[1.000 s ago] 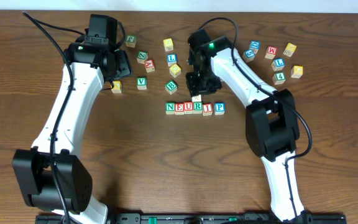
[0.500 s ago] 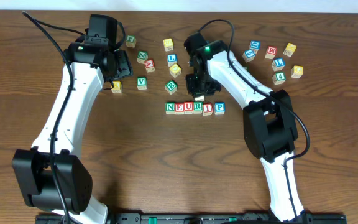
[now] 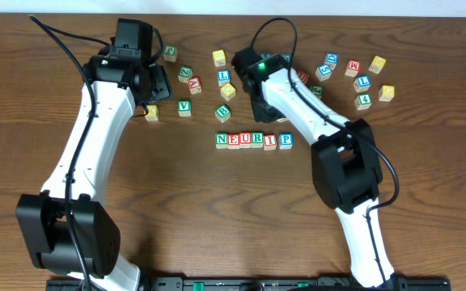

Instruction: Spell out NEURIPS

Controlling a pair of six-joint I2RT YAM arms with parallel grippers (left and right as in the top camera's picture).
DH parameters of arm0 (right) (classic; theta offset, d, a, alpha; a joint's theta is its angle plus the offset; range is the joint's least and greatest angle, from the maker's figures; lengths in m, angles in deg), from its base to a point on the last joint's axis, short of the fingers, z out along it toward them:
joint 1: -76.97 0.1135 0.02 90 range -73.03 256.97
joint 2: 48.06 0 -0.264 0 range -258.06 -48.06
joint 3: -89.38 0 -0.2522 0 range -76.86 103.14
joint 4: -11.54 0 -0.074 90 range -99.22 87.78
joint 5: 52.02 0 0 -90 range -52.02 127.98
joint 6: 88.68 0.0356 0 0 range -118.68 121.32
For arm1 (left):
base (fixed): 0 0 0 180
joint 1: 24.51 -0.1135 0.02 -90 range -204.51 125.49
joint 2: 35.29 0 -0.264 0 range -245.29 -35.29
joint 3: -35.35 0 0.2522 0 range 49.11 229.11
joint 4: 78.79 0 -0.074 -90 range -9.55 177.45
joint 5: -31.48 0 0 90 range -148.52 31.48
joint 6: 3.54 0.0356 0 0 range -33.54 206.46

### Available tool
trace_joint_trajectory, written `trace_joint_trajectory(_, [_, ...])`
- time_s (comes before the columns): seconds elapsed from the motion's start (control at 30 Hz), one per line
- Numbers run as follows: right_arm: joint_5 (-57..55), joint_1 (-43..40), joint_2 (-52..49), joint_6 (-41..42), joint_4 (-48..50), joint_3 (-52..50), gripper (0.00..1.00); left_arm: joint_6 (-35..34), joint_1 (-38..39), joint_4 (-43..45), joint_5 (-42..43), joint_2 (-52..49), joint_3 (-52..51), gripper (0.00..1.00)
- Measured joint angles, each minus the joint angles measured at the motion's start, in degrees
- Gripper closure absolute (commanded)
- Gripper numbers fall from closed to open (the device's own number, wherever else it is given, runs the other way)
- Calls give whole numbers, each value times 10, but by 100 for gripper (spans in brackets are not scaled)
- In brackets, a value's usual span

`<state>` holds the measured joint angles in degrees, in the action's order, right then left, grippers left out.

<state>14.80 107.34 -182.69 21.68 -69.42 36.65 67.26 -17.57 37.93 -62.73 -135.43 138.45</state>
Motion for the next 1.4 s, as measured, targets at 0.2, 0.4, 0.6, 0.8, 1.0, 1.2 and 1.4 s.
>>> trace_joint_trajectory(0.2, [-34,20,-21,0,-3,2,78,0,0,0,0,0,0,30])
trace_joint_trajectory(0.4, [-52,28,-27,0,-5,3,71,0,0,0,0,0,0,31])
trace_joint_trajectory(0.6, [-49,39,-28,-2,2,3,63,0,0,0,0,0,0,30])
trace_joint_trajectory(0.8, [-31,43,-28,-2,12,3,57,0,0,0,0,0,0,31])
trace_joint_trajectory(1.0, [-23,43,-28,-2,21,3,54,0,0,0,0,0,0,30])
trace_joint_trajectory(1.2, [-2,43,-28,-2,21,14,54,0,0,0,0,0,0,31])
trace_joint_trajectory(1.4, [18,43,-28,-2,19,53,55,0,0,0,0,0,0,31])
